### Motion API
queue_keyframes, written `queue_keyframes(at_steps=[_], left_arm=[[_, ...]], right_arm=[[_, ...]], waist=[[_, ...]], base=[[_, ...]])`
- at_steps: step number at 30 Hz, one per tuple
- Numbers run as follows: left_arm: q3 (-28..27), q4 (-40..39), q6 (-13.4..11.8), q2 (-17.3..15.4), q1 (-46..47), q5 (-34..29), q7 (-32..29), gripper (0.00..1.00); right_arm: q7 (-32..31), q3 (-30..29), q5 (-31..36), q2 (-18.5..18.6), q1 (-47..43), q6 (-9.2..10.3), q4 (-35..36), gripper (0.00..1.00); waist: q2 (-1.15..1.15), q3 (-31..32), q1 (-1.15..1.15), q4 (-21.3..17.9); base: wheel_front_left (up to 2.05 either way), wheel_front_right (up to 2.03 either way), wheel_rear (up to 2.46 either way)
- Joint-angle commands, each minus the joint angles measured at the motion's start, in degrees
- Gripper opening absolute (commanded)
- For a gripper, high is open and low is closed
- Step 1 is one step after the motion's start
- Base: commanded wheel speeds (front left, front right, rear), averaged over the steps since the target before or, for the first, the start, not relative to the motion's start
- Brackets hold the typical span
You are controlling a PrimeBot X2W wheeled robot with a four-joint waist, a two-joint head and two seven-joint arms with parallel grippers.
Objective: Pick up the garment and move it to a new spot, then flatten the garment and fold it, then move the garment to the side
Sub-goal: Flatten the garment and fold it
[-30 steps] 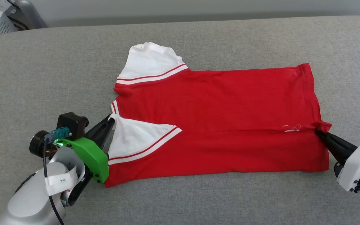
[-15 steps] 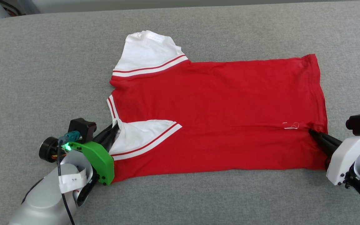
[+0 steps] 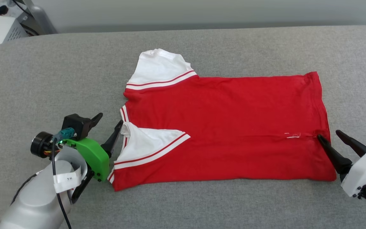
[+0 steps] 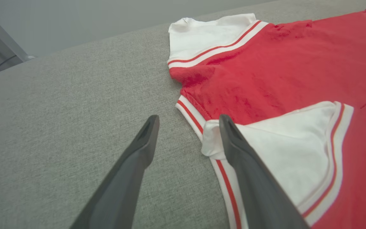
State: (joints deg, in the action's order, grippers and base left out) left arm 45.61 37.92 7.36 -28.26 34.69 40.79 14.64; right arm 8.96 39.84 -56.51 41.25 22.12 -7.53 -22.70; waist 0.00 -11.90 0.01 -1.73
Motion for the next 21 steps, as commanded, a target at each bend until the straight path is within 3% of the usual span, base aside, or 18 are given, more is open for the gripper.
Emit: queue_keyframes(at_steps=[1, 6, 15, 21], left_arm=[[-0.1, -0.9, 0.1, -1.1, 1.2, -0.5, -0.4, 1.0], [0.9, -6.1, 0.1, -3.7, 2.5, 1.4, -7.1, 1.0], [5.5, -15.7, 0.1, -7.8, 5.4, 11.6, -31.4, 1.0], [8.4, -17.4, 0.1, -8.1, 5.9, 16.7, -43.4, 1.0]], right_arm=[[0.8, -0.8, -0.4, 0.6, -1.5, 0.04, 0.9, 1.0], [1.0, -2.7, 0.4, 1.5, -4.7, 0.04, 3.3, 1.0], [-2.0, -5.7, 3.0, 0.5, -7.8, 0.04, 5.9, 1.0], [-4.4, -7.5, 3.9, -0.5, -8.8, 0.04, 7.3, 1.0]], waist=[[0.0, 2.3, -0.01, 0.8], [0.0, 4.3, -0.01, 1.2], [0.0, 6.0, -0.01, 1.2], [0.0, 5.7, -0.01, 1.1]], base=[[0.0, 0.0, 0.0], [0.0, 0.0, 0.0], [0.0, 0.0, 0.0], [0.0, 0.0, 0.0]])
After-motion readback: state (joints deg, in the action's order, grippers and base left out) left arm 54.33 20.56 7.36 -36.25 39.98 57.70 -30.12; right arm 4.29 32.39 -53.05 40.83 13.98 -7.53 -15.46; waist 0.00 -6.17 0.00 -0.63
